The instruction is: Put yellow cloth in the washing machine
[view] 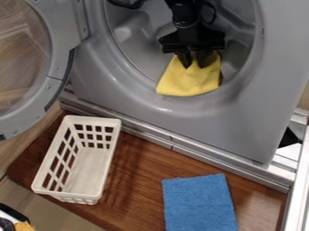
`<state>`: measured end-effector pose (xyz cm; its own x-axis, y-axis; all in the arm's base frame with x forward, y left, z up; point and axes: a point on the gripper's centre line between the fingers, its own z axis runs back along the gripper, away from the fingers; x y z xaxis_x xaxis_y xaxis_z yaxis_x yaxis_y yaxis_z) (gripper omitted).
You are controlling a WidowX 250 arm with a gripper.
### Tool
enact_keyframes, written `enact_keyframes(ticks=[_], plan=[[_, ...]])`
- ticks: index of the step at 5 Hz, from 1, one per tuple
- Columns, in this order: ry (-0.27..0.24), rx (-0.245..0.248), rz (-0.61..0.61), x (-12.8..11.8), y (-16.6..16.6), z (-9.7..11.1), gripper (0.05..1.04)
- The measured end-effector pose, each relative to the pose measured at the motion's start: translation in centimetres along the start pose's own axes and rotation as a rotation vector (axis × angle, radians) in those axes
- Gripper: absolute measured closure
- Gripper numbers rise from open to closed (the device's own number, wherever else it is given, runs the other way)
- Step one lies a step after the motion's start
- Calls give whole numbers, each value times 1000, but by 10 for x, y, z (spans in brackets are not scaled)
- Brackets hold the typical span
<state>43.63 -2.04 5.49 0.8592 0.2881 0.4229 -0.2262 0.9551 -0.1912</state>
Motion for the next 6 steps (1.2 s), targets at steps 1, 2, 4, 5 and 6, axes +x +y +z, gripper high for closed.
enact_keyframes(ticks=[1, 2, 4, 5, 6], plan=[[27, 7, 2, -9, 3, -3, 282], [27, 3, -20, -15, 4, 5, 78], [-6, 5, 13, -16, 20, 37, 85], [-5, 7, 14, -22, 29, 61, 85], [72, 54, -21, -40, 38, 76, 85]])
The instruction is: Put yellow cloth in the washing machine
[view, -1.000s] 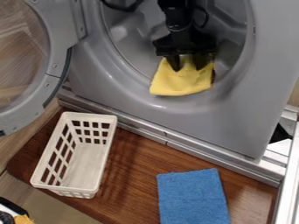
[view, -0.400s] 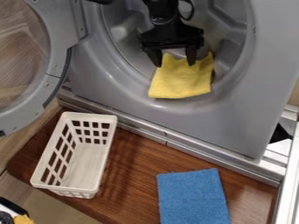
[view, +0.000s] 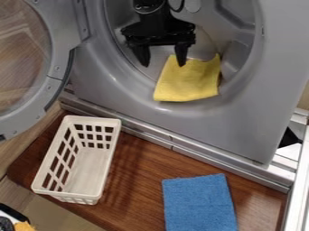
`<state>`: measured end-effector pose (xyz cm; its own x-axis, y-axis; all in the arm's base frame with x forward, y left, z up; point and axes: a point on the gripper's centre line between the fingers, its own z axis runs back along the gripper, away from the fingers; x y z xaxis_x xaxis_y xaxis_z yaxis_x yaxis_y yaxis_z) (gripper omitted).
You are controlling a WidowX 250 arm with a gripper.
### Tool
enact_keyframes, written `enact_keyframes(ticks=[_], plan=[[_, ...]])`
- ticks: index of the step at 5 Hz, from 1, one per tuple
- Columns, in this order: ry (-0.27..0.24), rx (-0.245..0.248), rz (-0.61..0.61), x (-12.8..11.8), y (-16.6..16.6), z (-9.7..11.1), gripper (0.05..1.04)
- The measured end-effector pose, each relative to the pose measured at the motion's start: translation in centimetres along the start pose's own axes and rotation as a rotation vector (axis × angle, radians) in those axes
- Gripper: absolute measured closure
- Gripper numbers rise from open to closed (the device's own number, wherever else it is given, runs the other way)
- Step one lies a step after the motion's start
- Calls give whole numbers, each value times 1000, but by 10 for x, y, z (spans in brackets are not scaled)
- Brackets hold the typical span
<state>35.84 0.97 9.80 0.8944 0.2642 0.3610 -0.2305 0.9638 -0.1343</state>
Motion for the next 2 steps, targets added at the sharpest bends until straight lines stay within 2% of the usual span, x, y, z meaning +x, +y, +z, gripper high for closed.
enact_keyframes(ticks=[1, 2], plan=[[69, 56, -12, -30, 4, 4, 85], [133, 80, -38, -66, 9, 1, 85]])
